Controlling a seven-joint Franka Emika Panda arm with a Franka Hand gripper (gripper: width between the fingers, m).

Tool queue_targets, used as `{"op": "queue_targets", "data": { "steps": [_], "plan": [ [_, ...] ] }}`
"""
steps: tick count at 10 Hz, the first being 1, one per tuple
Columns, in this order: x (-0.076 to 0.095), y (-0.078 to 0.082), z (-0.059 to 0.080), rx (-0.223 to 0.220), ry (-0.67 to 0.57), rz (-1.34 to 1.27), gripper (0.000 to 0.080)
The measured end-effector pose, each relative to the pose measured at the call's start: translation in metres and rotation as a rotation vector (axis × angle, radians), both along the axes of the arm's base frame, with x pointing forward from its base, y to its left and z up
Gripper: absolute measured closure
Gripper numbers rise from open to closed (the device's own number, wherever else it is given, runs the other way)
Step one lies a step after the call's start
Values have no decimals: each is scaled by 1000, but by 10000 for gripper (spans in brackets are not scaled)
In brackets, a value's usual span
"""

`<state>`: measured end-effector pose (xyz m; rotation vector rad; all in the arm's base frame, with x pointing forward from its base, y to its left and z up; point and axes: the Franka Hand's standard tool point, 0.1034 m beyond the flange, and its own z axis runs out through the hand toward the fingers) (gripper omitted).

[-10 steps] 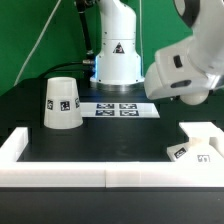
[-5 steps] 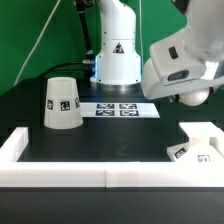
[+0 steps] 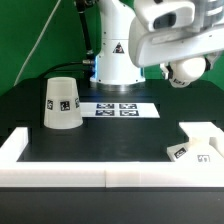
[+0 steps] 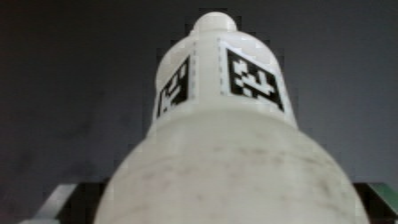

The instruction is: Assemble lamp

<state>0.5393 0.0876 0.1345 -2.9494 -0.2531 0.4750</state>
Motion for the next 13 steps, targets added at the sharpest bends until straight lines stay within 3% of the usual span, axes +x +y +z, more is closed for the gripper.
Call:
{"op": "queue_targets", "data": {
  "steps": [2, 3, 6, 8, 10, 13],
  "plan": [
    [-2, -4, -1, -7, -91, -13, 222],
    [7, -7, -1, -6, -186, -6, 222],
    [25, -12, 16, -10, -378, -11, 222],
    [28, -11, 21, -14, -465, -17, 222],
    [39, -10, 25, -18, -630, -28, 222],
    [35, -11, 20, -20, -616, -27, 222]
  ]
}}
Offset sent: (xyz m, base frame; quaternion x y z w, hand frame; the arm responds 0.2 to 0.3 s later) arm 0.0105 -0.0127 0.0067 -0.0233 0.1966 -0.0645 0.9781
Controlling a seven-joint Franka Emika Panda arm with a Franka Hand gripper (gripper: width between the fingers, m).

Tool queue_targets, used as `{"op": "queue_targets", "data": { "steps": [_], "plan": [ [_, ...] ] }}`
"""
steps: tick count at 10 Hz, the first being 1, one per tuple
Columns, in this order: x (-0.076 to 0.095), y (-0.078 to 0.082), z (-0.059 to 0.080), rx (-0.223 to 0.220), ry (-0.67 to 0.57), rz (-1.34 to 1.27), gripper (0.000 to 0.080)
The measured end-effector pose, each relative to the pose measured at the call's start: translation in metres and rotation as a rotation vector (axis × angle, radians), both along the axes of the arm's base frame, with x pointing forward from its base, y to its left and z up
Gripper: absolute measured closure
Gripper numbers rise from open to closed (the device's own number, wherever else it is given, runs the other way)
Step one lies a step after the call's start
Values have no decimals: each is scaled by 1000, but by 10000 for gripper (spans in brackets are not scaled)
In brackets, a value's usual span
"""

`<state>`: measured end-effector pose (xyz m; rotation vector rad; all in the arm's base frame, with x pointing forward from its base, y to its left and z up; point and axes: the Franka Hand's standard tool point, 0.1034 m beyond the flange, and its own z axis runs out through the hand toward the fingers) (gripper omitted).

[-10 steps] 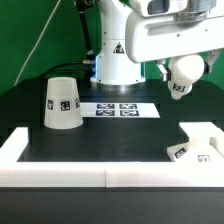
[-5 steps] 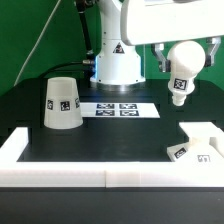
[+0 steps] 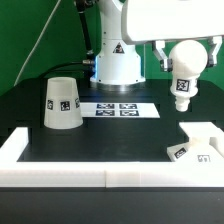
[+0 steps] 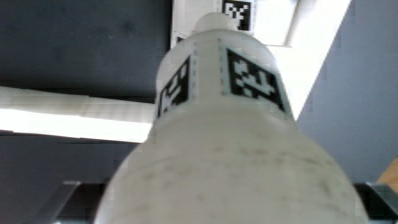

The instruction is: Assemble lamp

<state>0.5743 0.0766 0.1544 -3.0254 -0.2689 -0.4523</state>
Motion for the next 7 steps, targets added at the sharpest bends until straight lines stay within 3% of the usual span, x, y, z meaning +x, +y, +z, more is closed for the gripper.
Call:
{"op": "queue_targets", "data": {
  "steps": [3, 7],
  "plan": [
    [35, 7, 9, 11, -24, 5, 222],
    [30, 8, 2, 6, -66, 4, 222]
  ]
}}
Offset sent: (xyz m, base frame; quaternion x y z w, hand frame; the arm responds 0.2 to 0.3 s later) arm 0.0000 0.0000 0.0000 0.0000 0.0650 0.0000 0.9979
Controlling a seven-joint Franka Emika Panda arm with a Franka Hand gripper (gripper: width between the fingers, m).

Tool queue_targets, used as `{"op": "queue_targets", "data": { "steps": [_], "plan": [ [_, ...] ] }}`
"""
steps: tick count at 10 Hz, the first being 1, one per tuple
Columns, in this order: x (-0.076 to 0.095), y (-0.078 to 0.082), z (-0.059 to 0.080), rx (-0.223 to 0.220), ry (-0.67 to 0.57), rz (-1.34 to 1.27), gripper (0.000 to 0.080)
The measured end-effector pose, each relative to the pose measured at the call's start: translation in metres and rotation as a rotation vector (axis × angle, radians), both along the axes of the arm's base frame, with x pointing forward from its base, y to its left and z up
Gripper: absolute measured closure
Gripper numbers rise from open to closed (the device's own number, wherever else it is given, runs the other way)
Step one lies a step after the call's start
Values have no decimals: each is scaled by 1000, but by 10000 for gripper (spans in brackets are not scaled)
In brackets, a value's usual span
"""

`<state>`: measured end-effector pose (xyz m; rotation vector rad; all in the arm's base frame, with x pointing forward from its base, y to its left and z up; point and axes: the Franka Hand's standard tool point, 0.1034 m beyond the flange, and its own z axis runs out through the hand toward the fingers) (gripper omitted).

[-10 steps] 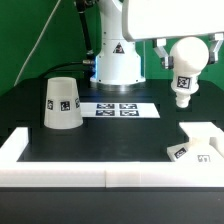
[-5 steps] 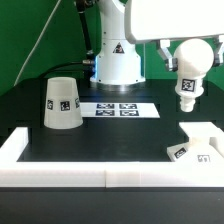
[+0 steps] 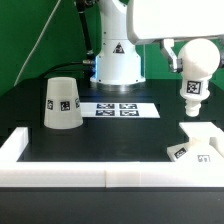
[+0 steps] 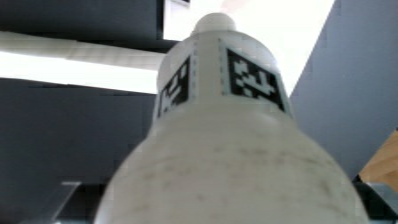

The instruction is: Assemble lamp

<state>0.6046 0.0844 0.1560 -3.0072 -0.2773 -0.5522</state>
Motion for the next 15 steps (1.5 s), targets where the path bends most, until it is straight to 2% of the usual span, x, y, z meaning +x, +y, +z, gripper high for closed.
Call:
{"op": "queue_targets", "data": {
  "steps": [1, 2, 8, 15],
  "plan": [
    [0, 2, -2, 0, 0, 2, 222],
    [7, 1, -1, 1, -58, -4, 222],
    [5, 11, -17, 1, -44, 8, 222],
    [2, 15, -18, 0, -74, 14, 222]
  ]
}}
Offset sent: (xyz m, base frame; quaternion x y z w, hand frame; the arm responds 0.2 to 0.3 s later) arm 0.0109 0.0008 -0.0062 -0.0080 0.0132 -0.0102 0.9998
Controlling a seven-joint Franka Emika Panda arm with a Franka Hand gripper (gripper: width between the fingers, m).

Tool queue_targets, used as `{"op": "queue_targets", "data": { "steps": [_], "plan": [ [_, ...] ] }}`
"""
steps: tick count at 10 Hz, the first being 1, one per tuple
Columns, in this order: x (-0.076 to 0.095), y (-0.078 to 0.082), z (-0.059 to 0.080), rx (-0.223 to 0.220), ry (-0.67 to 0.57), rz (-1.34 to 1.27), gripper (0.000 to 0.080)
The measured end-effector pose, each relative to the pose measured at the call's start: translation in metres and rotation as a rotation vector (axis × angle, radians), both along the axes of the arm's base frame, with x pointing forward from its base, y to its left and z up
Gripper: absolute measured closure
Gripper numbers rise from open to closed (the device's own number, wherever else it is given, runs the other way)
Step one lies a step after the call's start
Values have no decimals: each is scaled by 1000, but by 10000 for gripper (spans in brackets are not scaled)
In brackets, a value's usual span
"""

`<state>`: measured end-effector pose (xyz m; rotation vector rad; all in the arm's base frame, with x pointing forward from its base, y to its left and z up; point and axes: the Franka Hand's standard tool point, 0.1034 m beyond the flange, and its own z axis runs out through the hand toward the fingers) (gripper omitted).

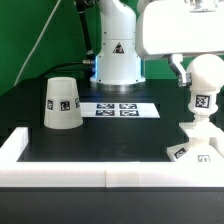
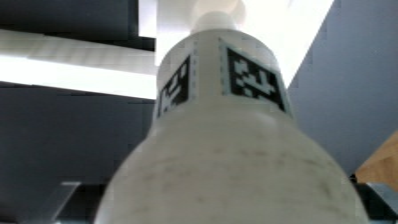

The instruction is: Assemble lamp

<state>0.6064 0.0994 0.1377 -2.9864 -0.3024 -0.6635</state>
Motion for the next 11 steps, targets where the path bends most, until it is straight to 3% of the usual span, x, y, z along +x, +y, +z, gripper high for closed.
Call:
{"op": "queue_targets", "data": {
  "steps": [4, 9, 11],
  "plan": [
    [-1, -2, 0, -2, 1, -2, 222],
    [-8, 0, -18, -4, 12, 2, 222],
    [-7, 1, -18, -4, -9, 1, 222]
  ]
}}
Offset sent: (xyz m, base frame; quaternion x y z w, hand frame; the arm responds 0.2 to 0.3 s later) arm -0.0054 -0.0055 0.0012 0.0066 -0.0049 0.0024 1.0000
